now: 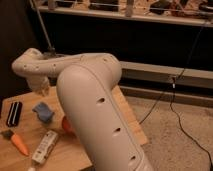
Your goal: Place the white sponge in the ceramic cup
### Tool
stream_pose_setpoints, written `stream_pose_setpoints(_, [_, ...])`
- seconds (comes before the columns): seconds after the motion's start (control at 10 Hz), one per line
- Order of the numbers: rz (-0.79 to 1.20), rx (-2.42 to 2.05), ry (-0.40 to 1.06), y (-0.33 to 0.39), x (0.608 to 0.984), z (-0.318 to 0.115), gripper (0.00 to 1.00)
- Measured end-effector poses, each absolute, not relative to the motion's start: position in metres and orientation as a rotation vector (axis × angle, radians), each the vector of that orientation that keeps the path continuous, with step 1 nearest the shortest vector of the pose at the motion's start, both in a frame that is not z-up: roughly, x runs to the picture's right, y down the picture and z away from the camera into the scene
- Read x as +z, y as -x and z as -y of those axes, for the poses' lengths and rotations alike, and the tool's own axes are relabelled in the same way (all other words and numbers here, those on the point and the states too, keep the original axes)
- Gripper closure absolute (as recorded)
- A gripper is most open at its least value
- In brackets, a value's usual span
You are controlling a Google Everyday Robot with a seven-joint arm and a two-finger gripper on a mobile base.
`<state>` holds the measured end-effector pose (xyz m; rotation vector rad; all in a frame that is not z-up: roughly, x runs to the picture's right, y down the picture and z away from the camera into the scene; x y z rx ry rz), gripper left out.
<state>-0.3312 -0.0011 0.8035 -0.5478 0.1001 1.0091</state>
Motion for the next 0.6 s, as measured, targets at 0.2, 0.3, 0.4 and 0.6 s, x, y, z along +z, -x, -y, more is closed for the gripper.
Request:
stream_pose_setpoints(0.2, [-0.129, 1.092, 0.512, 0.305, 0.811, 0.016, 0.96])
stream_pose_setpoints(0.3, [-0.138, 1.11, 0.501, 0.3, 0.812, 0.019, 0.96])
stream_pose_setpoints(0.4, [-0.137, 1.108, 0.502, 0.302, 0.811, 0.018, 0.96])
stream_pose_setpoints(0.6, [-0.137, 1.107, 0.502, 0.302, 0.811, 0.018, 0.96])
